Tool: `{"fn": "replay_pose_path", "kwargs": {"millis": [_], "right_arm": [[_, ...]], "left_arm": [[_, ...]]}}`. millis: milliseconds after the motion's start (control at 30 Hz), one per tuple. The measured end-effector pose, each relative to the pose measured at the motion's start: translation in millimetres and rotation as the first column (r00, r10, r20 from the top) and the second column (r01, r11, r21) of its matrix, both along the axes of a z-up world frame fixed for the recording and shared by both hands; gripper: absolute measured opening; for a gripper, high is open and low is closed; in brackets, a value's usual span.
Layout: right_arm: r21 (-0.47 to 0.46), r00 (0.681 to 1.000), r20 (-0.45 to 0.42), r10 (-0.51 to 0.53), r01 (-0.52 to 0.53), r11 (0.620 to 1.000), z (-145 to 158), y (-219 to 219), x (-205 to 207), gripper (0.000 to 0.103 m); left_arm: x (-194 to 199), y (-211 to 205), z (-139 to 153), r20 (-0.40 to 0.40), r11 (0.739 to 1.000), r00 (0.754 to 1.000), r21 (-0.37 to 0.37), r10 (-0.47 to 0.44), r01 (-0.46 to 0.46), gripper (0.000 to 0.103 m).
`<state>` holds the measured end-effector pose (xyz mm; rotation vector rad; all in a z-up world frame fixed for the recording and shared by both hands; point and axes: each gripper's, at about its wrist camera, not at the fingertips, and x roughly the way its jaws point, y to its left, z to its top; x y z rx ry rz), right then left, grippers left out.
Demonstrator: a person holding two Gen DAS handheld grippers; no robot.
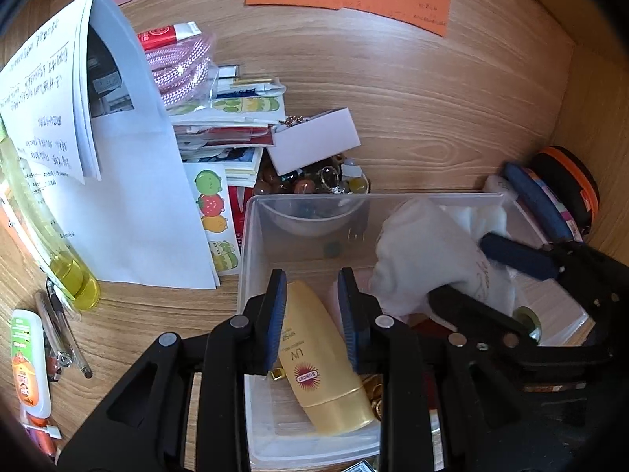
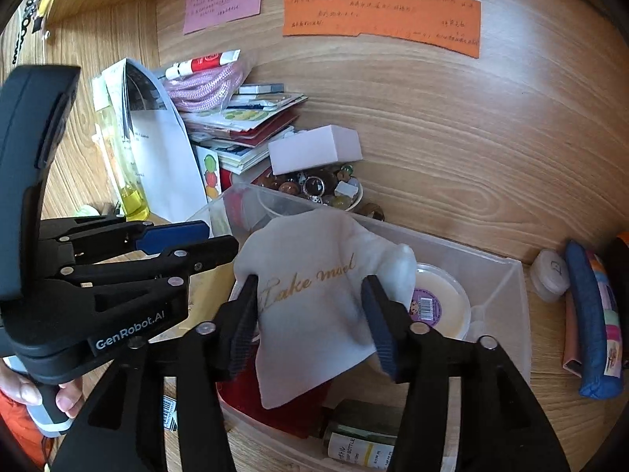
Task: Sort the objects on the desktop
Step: 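Lower the sunscreen tube and white bag into the clear box and release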
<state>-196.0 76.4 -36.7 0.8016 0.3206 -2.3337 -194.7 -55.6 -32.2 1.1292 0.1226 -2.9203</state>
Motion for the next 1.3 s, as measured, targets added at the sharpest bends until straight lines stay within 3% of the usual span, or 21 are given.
{"fn": "replay_pose_path", "kwargs": {"millis": [233, 500, 600, 700, 867, 933, 1133, 1300], "right_arm": [[-0.005, 0.998, -0.05, -0.033, 0.033, 0.999, 8.4, 3.7, 3.2, 0.067], [-0.033, 0.994, -0.098, -0.052, 0.049, 0.998, 26.6, 12.4, 8.9, 0.074], [-0.044, 0.988, -0.137, -0.064, 0.059, 0.997, 37.0, 17.2, 15.6, 0.081], [-0.042, 0.987, -0.144, -0.068, 0.063, 0.997, 44.8, 20.5, 20.9, 0.081], [-0.065, 0.986, -0.151, -0.071, 0.061, 0.996, 58.9, 35.3, 38.7, 0.084], [-0.048, 0.983, -0.167, -0.08, 0.073, 0.996, 61.6, 40.2, 46.9, 0.085], [-0.03, 0.971, -0.205, -0.12, 0.116, 0.993, 63.3, 67.0, 74.9, 0.088], [-0.03, 0.971, -0.187, -0.148, 0.145, 0.989, 57.6, 97.5, 89.5, 0.088]], "left_arm": [[-0.6, 0.7, 1.6, -0.019, 1.0, 1.0, 0.008, 0.008, -0.008, 0.042], [3.4, -1.9, 18.7, -0.05, 0.996, 0.999, 0.084, -0.006, 0.011, 0.044], [14.1, 0.3, 33.2, -0.082, 0.998, 0.997, 0.058, 0.007, -0.002, 0.056], [31.9, -0.7, 50.8, -0.136, 0.999, 0.991, 0.041, 0.01, -0.005, 0.07], [69.4, -3.1, 75.0, -0.204, 1.0, 0.979, 0.013, -0.013, 0.016, 0.081], [80.2, -2.4, 78.0, -0.221, 1.0, 0.975, 0.004, -0.016, 0.017, 0.09], [114.6, 2.9, 75.5, -0.226, 0.999, 0.973, -0.025, -0.051, 0.046, 0.092], [127.0, 7.0, 52.7, -0.169, 0.996, 0.983, -0.072, -0.072, 0.061, 0.093]]}}
